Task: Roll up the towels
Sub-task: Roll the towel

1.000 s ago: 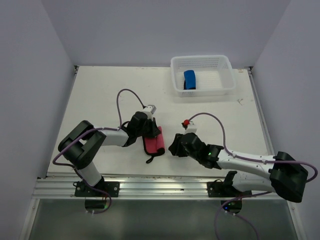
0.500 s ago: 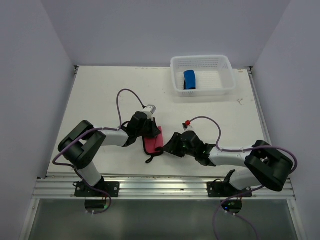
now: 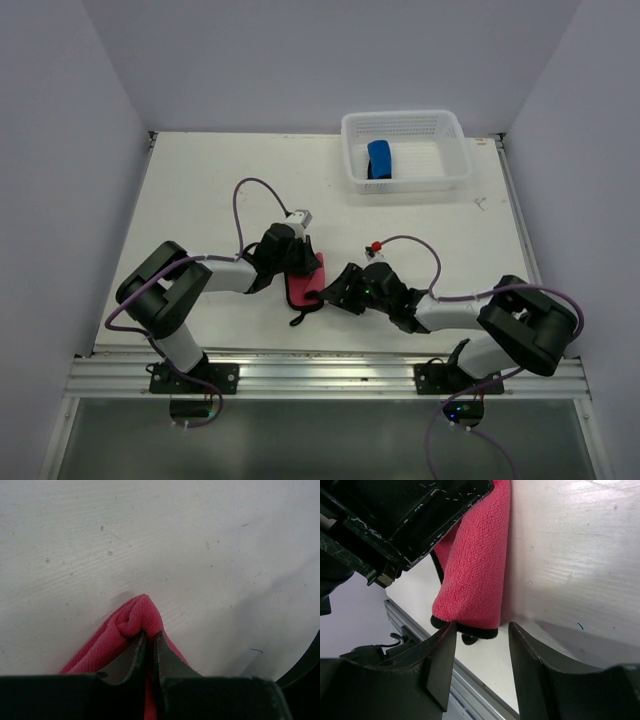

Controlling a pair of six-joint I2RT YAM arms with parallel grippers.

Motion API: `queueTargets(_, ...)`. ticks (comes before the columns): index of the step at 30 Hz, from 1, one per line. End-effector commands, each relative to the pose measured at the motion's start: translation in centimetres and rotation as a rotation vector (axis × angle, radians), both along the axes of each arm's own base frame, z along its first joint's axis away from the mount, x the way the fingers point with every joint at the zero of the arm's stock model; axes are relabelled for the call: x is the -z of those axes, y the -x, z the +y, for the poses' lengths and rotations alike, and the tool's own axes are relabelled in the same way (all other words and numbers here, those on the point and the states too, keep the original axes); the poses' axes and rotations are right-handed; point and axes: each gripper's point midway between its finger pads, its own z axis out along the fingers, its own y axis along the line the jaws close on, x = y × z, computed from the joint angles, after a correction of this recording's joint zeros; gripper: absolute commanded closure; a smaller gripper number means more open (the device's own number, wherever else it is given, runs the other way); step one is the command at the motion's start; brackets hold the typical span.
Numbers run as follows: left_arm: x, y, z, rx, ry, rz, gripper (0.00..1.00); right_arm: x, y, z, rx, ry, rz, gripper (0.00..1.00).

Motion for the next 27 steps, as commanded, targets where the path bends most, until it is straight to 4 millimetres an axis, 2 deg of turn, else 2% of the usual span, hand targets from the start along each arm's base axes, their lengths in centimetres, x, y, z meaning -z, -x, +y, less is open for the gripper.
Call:
queueTargets(1, 4.8, 3.1, 4.0, -0.029, -0.183, 0.133, 1.00, -2.4, -1.1, 0.1, 0.049, -0.080, -0.057, 0.50)
queueTargets(2, 4.8, 3.2, 4.0, -0.027, -0.184, 0.134, 1.00, -3.0, -1.1, -0.2, 0.054, -0.073, -0.069, 0.50)
queueTargets(4, 4.8, 3.1, 4.0, -0.029, -0.183, 0.133, 1.00, -3.0, -1.2, -0.9, 0.051, 0.000, -0.085, 0.48)
queueTargets(7, 4.9, 3.0, 3.8, -0.027, -0.176, 0.134, 1.00, -3.8, -1.5, -1.1, 0.025, 0.055, -0.120, 0.44)
queueTargets(11, 4.7, 2.8, 3.4, -0.023, -0.165, 0.136, 1.00, -2.8, -1.4, -0.6, -0.068, 0.212, -0.084, 0.41)
queueTargets(12, 4.7, 2.8, 3.4, -0.022, -0.166, 0.135, 1.00, -1.8, -1.4, -0.6, -0.094, 0.253, -0.081, 0.41)
queueTargets(21, 4.5, 2.6, 3.3, -0.022, -0.175, 0.131, 1.00, -0.3, -2.9, -0.7, -0.118, 0.395, -0.123, 0.41)
queueTargets(27, 4.6, 2.5, 3.3, -0.021, -0.173, 0.132, 1.00, 0.9, -2.3, -1.3, -0.144, 0.443, -0.115, 0.45)
